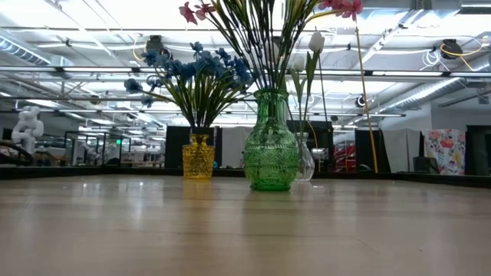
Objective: Sort flowers into vase by color
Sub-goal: Adjust the pink flowers in the green vase
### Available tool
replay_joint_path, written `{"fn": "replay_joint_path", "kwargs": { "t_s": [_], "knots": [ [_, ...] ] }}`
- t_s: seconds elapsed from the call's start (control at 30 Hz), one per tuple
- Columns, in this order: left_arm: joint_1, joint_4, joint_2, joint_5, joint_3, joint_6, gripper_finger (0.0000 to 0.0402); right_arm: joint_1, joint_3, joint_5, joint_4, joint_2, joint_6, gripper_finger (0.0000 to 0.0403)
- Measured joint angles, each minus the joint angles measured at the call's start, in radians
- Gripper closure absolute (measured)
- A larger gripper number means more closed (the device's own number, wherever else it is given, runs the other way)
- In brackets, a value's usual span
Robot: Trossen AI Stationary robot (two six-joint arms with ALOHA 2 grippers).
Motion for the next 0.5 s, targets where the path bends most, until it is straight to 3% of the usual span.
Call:
{"fn": "replay_joint_path", "kwargs": {
  "t_s": [0.23,0.5],
  "knots": [
    [-0.066,-0.024,-0.081,-0.011,0.000,-0.037,0.0014,0.024,0.000,0.043,0.032,-0.002,-0.065,0.0138],
    [-0.187,-0.333,-0.107,-0.239,0.000,-0.295,0.0013,0.123,0.000,0.090,0.184,-0.037,-0.210,0.0138]
  ]
}}
